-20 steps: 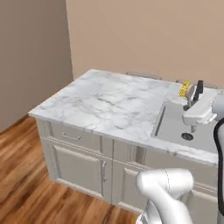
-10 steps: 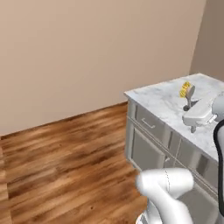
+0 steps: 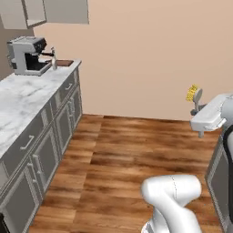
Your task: Grab the spray bottle from the cabinet, then place it next to the cutting board for sanitizing. Then grab the dish brush from the countertop next to the sink and place it next to the cutting board.
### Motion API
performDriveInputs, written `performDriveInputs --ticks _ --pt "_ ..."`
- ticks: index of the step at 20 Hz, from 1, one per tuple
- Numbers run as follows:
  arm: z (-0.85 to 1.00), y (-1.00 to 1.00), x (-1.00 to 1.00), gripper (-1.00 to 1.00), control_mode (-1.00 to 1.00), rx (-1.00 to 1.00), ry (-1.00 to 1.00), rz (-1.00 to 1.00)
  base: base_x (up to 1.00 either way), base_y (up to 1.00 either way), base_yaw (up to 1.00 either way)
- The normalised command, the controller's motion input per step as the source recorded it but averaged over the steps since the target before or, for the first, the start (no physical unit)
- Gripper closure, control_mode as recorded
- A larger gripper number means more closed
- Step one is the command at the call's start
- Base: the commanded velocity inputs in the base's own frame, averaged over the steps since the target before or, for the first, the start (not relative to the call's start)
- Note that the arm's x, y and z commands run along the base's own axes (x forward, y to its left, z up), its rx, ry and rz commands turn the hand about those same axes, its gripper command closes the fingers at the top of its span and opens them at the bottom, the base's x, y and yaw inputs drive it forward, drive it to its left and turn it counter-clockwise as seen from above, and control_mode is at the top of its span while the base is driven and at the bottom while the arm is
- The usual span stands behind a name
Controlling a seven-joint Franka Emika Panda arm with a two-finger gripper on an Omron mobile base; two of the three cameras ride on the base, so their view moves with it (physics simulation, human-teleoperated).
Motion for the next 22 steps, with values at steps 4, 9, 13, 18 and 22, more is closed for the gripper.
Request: performDriveInputs --ticks 4,9,13,18,22 --pt "0.00 0.00 0.00 1.00 1.00 0.00 0.00 0.00 1.00 0.03 0.35" --pt "0.00 0.00 0.00 1.00 1.00 0.00 0.00 0.00 1.00 0.00 0.23" --pt "0.00 0.00 0.00 1.00 1.00 0.00 0.00 0.00 1.00 0.26 0.01" --pt "0.00 0.00 0.00 1.00 1.00 0.00 0.00 0.00 1.00 0.63 -0.17" --pt "0.00 0.00 0.00 1.00 1.00 0.00 0.00 0.00 1.00 0.76 -0.22"
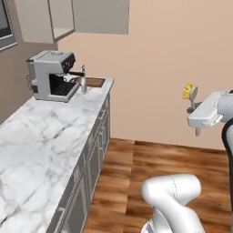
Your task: Grab the spray bottle from the cabinet, then place it next to the cutting board for sanitizing. Then grab the dish brush from the countertop next to the sink and place it next to the cutting board.
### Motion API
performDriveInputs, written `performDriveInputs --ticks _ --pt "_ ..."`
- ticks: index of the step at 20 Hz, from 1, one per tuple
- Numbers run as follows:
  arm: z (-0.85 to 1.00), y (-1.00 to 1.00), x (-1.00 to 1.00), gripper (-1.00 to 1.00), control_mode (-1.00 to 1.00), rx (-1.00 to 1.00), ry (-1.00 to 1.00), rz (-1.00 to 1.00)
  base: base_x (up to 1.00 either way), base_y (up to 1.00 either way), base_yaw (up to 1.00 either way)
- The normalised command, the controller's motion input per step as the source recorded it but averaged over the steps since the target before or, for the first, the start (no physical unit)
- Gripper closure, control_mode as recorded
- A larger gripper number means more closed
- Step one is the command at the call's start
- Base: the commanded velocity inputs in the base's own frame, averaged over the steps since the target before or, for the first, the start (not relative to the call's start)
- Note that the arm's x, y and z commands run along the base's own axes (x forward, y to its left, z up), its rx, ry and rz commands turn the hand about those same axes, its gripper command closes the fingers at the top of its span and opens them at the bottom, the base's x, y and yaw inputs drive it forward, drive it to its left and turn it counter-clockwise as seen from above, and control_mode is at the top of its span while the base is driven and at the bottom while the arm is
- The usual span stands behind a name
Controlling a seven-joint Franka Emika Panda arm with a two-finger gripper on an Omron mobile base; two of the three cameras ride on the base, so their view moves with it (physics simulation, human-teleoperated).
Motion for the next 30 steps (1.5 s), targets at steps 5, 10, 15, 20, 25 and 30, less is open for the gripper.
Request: performDriveInputs --ticks 5,10,15,20,25,30 --pt "0.00 0.00 0.00 1.00 1.00 0.00 0.00 0.00 1.00 0.19 -0.11" --pt "0.00 0.00 0.00 1.00 1.00 0.00 0.00 0.00 1.00 -0.42 0.21" --pt "0.00 0.00 0.00 1.00 1.00 0.00 0.00 0.00 1.00 -0.06 0.56" --pt "0.00 0.00 0.00 1.00 1.00 0.00 0.00 0.00 1.00 -0.13 0.65" --pt "0.00 0.00 0.00 1.00 1.00 0.00 0.00 0.00 0.89 -0.57 0.61" --pt "0.00 0.00 0.00 1.00 1.00 0.00 0.00 0.00 0.23 -0.72 0.64"
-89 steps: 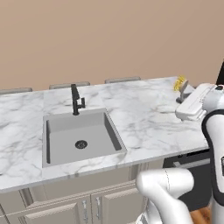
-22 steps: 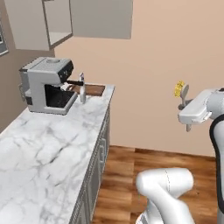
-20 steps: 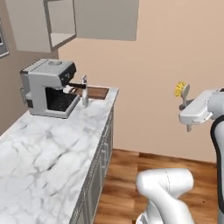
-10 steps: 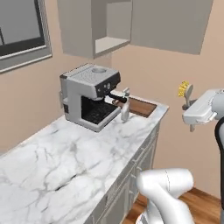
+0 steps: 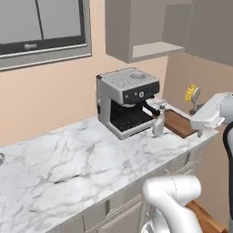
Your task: Grab the spray bottle from the cabinet, then place it next to the cutting board for sanitizing. Then grab the dish brush from the countertop next to the sink and place it next to the cutting board.
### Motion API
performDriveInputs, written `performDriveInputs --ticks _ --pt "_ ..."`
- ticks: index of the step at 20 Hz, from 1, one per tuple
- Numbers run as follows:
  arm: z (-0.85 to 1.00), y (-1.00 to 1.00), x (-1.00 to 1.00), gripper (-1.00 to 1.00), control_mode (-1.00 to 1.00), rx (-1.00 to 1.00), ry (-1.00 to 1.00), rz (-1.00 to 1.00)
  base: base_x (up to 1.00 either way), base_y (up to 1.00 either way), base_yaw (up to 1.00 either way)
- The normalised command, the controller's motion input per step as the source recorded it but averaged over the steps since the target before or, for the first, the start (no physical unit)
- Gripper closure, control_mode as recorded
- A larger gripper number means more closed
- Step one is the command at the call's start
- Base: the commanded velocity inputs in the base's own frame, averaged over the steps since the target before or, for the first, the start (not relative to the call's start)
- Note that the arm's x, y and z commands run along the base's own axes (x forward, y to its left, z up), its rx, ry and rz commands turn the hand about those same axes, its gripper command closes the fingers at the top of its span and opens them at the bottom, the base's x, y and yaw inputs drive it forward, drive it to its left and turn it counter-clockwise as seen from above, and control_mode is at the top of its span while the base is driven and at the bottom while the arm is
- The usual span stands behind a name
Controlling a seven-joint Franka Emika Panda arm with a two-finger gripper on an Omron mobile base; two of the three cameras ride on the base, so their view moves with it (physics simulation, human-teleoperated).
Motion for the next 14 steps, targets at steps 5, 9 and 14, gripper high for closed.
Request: performDriveInputs --ticks 5,9,14 --pt "0.00 0.00 0.00 1.00 1.00 0.00 0.00 0.00 0.09 -0.80 0.58" --pt "0.00 0.00 0.00 1.00 1.00 0.00 0.00 0.00 -0.06 -1.00 0.25" --pt "0.00 0.00 0.00 1.00 1.00 0.00 0.00 0.00 -0.23 -0.27 -0.21"
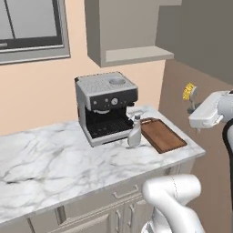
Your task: Grab the spray bottle from the cabinet, then place it next to the cutting board for sanitizing. Then grab the dish brush from the countertop next to the sink and place it next to the cutting board.
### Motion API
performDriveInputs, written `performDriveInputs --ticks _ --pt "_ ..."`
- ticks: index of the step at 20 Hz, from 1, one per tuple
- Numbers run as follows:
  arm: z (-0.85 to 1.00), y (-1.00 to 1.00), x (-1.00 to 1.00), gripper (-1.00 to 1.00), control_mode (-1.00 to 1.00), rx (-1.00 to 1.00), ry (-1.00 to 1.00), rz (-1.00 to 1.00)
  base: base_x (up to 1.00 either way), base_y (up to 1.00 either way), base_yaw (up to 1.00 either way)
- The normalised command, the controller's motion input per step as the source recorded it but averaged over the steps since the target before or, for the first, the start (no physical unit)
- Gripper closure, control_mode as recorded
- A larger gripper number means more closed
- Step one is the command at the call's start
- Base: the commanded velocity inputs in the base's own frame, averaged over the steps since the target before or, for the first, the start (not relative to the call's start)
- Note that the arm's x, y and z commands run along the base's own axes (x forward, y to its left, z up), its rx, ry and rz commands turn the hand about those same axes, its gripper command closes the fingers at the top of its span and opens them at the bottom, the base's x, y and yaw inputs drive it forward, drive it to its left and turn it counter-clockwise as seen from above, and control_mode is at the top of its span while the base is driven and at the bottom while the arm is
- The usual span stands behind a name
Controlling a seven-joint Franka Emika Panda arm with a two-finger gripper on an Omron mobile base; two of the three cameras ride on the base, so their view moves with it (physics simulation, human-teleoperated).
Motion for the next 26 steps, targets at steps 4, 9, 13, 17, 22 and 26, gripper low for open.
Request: performDriveInputs --ticks 4,9,13,17,22,26 --pt "0.00 0.00 0.00 1.00 1.00 0.00 0.00 0.00 -0.01 0.69 -0.29" --pt "0.00 0.00 0.00 1.00 1.00 0.00 0.00 0.00 0.33 0.54 -0.33" --pt "0.00 0.00 0.00 1.00 1.00 0.00 0.00 0.00 0.81 -0.35 -0.07" --pt "0.00 0.00 0.00 1.00 1.00 0.00 0.00 0.00 0.21 -0.14 0.00" --pt "0.00 0.00 0.00 1.00 1.00 0.00 0.00 0.00 -0.01 -0.12 0.00" --pt "-0.23 -0.02 0.00 1.00 -1.00 0.00 0.08 0.00 0.00 -0.03 0.00"
